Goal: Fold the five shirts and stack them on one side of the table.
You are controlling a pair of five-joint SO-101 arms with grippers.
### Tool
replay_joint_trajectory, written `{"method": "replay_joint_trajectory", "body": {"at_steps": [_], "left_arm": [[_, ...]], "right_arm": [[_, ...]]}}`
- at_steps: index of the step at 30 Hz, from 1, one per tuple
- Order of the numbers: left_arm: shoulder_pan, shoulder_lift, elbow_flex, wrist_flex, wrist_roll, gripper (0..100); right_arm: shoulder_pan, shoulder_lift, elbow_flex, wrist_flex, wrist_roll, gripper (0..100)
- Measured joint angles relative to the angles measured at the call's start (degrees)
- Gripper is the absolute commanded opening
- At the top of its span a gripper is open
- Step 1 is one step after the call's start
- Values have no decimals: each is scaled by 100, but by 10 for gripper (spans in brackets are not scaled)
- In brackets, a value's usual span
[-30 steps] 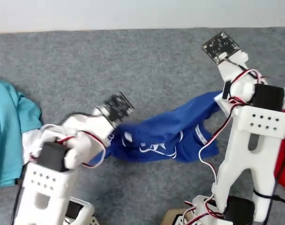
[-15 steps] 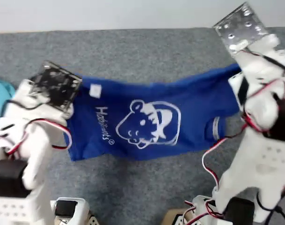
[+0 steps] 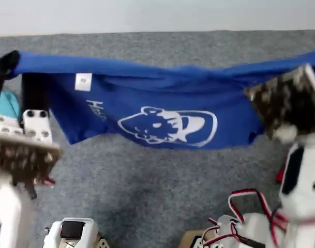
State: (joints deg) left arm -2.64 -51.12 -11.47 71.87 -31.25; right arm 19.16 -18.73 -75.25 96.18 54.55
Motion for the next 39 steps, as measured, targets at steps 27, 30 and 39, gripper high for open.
{"method": "replay_joint_trajectory", "body": {"at_steps": [27,30,39], "left_arm": [[0,-9,-1996,2699,-273,3],[0,-9,-2022,2734,-273,3],[0,-18,-1591,2752,-273,3]], "right_arm": [[1240,-97,-1969,422,457,12],[1240,-97,-1969,431,484,12],[1240,-97,-1354,431,484,12]]}}
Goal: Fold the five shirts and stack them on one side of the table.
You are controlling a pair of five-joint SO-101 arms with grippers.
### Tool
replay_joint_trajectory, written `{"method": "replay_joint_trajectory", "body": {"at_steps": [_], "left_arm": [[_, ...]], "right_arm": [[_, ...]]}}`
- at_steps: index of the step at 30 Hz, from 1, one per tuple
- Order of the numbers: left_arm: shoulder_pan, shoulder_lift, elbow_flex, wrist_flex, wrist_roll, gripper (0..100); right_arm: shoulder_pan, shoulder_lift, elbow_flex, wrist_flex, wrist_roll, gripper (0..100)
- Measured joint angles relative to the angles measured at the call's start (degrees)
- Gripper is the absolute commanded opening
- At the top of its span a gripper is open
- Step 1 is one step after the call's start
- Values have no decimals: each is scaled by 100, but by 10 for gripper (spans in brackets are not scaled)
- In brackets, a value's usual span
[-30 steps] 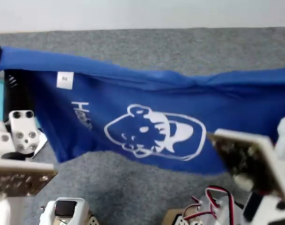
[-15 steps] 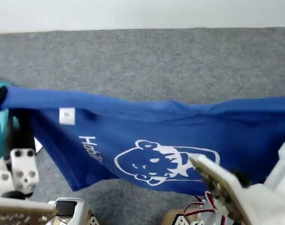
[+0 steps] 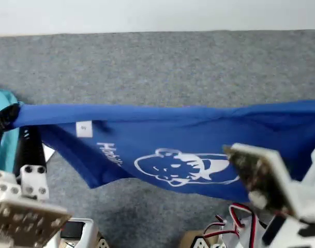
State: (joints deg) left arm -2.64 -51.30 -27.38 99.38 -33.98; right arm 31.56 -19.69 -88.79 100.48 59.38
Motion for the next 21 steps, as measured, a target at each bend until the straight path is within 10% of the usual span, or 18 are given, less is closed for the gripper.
{"method": "replay_joint_trajectory", "body": {"at_steps": [21], "left_arm": [[0,-598,431,0,0,3]], "right_arm": [[-211,-563,651,0,0,12]]}}
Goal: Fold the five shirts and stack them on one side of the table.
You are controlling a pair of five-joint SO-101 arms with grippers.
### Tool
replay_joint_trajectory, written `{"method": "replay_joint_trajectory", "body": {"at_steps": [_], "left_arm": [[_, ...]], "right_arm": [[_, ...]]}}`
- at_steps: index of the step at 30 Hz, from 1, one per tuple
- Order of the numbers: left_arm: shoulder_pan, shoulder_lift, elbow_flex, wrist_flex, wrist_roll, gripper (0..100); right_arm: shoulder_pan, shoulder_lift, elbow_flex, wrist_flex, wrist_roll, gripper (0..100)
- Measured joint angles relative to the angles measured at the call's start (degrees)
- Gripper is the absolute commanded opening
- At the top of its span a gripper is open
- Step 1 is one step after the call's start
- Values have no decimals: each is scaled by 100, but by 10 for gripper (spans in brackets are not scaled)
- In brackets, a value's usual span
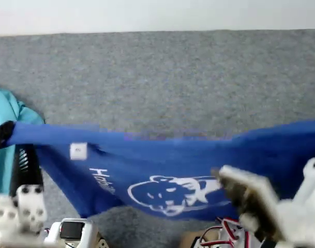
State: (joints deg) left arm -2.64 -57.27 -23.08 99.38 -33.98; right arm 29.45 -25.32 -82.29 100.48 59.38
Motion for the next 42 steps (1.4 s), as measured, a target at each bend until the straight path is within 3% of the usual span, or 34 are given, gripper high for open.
{"method": "replay_joint_trajectory", "body": {"at_steps": [6,12,19,25,32,42], "left_arm": [[0,9,1363,-281,0,3],[0,18,3657,-1609,0,3],[9,88,6505,-4141,0,3],[9,88,7903,-5943,-255,3],[-62,1029,7921,-6884,-369,3],[-88,3921,5864,-7051,-369,3]], "right_arm": [[-484,9,1618,9,-211,12],[-1134,88,4141,-220,-448,12],[-1486,149,7411,-2303,-624,12],[-1758,149,9002,-4070,-633,12],[-2057,290,9284,-5380,-615,12],[-2171,1916,8281,-5802,-563,12]]}}
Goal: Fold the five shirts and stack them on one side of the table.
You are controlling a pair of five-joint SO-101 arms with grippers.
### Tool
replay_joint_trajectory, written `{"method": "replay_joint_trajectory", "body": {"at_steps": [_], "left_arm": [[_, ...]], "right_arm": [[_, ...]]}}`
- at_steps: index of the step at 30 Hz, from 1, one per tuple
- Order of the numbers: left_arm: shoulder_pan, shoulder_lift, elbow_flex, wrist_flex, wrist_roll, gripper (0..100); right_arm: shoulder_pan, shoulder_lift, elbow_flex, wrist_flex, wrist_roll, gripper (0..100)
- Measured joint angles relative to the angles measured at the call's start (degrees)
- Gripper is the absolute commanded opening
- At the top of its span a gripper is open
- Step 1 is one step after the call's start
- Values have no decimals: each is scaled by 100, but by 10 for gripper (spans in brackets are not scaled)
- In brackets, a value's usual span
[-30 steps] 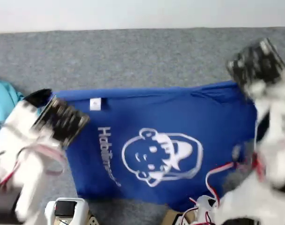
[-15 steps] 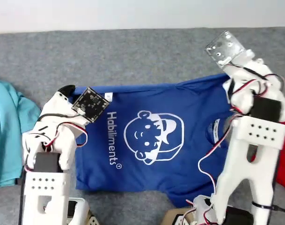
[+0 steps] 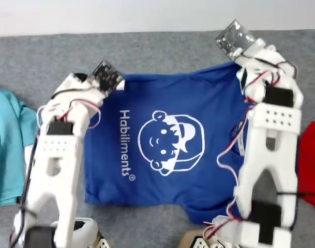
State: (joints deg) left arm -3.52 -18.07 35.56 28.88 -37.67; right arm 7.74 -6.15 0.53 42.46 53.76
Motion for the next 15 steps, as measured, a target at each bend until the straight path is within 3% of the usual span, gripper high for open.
{"method": "replay_joint_trajectory", "body": {"at_steps": [15], "left_arm": [[0,3288,-3235,202,0,3]], "right_arm": [[-44,3455,-3859,0,18,12]]}}
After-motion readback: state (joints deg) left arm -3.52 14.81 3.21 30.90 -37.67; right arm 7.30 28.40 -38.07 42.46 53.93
